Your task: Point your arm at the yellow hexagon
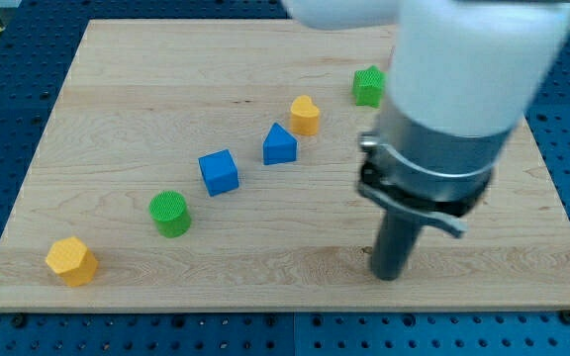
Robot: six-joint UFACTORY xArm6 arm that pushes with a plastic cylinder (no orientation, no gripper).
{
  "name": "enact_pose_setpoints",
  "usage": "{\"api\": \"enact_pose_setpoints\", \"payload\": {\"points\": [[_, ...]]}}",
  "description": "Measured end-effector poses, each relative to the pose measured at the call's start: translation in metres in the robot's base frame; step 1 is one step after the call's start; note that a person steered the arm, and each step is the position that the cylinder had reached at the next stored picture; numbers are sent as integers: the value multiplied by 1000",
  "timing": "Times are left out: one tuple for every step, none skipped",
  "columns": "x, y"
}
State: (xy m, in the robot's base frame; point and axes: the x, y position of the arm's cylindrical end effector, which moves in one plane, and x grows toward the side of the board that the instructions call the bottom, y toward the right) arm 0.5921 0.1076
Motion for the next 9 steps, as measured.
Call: {"api": "enact_pose_setpoints", "payload": {"points": [[0, 30], [0, 30], [0, 31], [-6, 4], [-5, -29], [5, -70], [26, -123], [26, -142], [26, -142]]}}
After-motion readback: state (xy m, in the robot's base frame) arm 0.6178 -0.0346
